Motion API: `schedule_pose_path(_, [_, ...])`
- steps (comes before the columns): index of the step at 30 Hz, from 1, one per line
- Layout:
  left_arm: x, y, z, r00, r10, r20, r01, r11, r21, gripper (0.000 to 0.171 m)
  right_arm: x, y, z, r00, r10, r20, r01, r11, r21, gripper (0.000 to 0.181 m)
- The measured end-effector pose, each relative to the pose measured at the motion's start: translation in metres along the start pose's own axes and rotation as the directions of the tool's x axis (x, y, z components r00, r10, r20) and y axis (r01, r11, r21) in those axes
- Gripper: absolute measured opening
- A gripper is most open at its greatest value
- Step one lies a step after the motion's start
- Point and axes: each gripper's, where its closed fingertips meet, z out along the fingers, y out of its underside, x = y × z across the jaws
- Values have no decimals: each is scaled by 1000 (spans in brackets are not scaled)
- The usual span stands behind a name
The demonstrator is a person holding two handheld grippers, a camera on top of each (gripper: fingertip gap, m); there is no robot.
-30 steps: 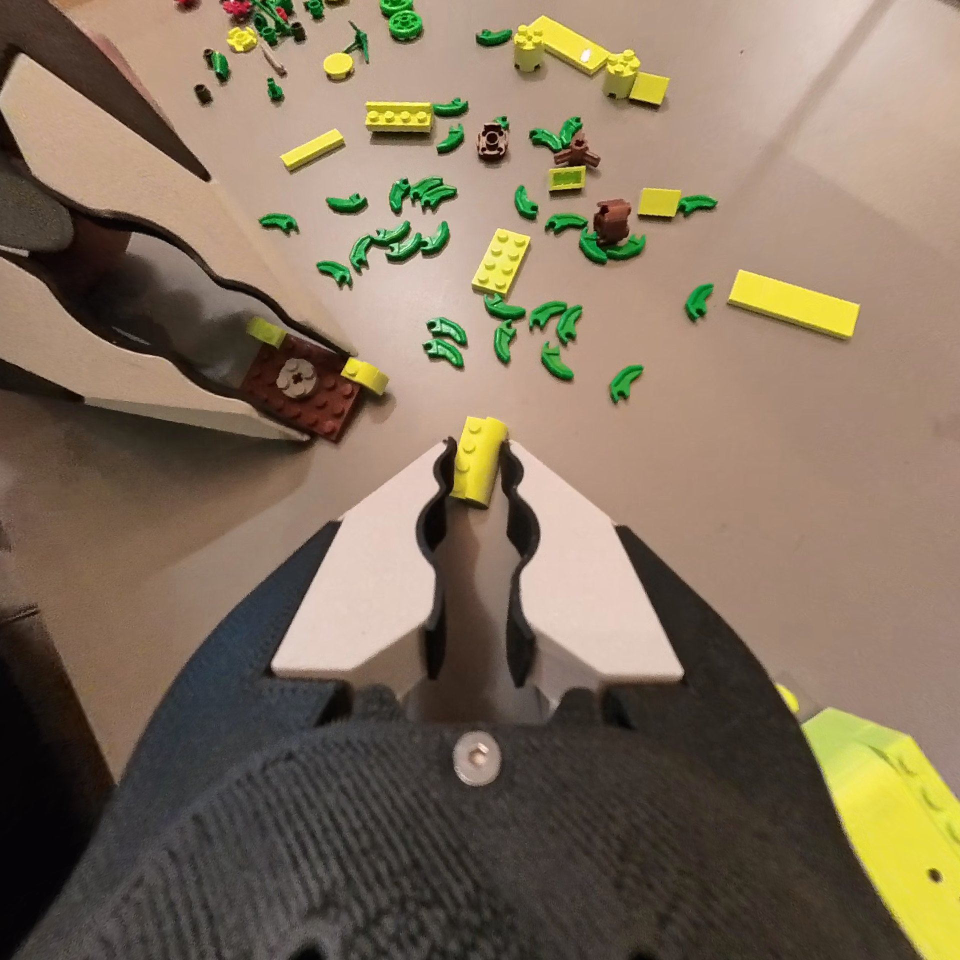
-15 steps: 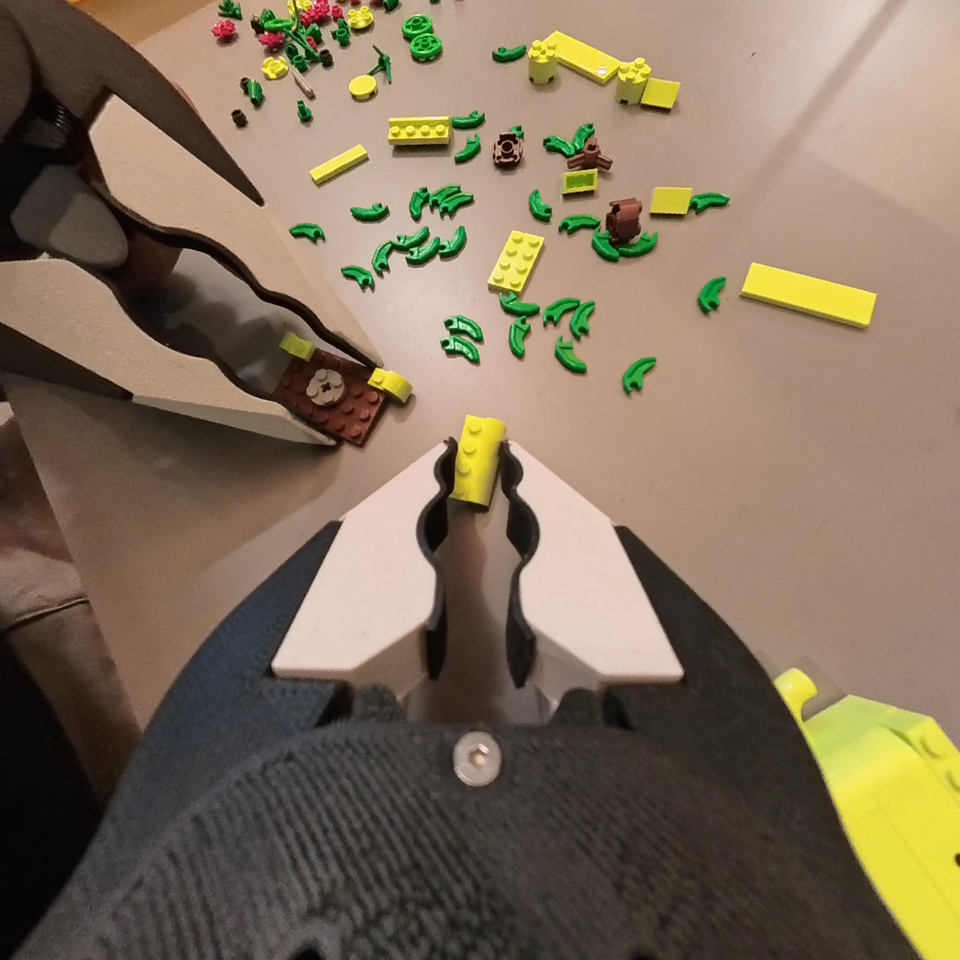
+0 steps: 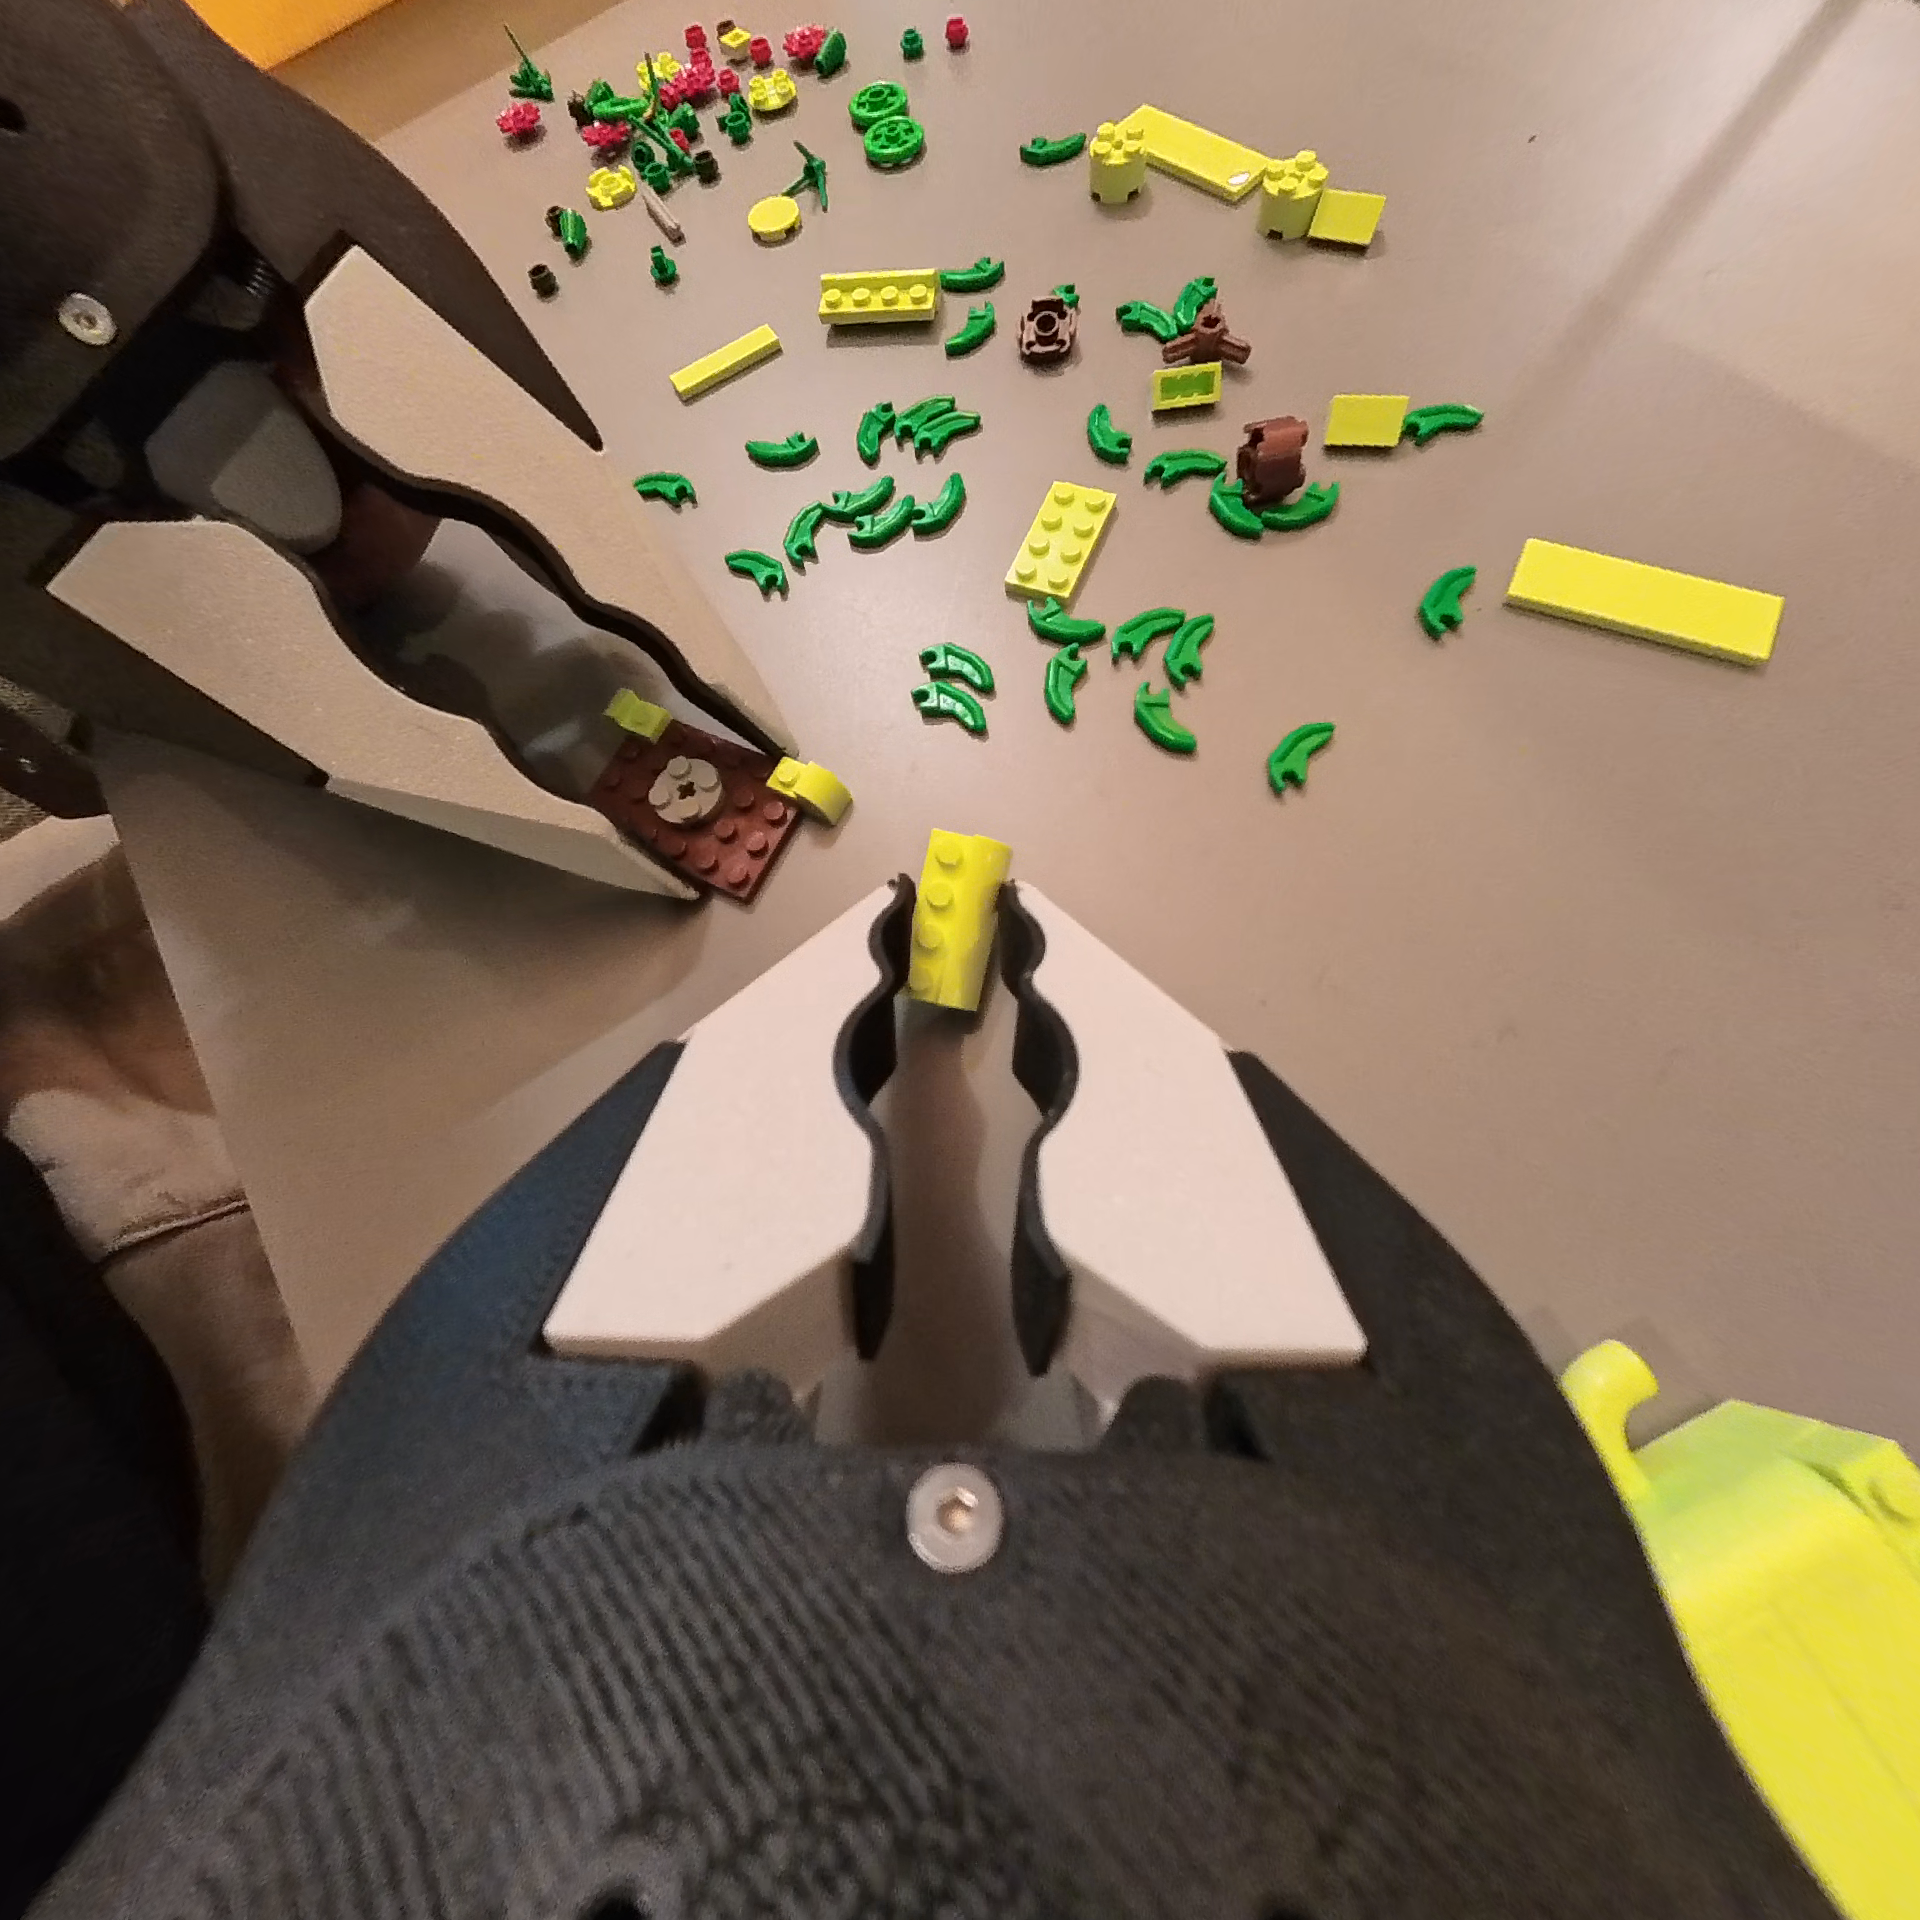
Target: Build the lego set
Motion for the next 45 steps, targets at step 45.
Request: schedule_pose_path(45, [0, -1, 0, 999, 32, 32, -32, 999, 5, 33, -4, 6, 5, 999, -49, -12, 48, 998, -49, 15])
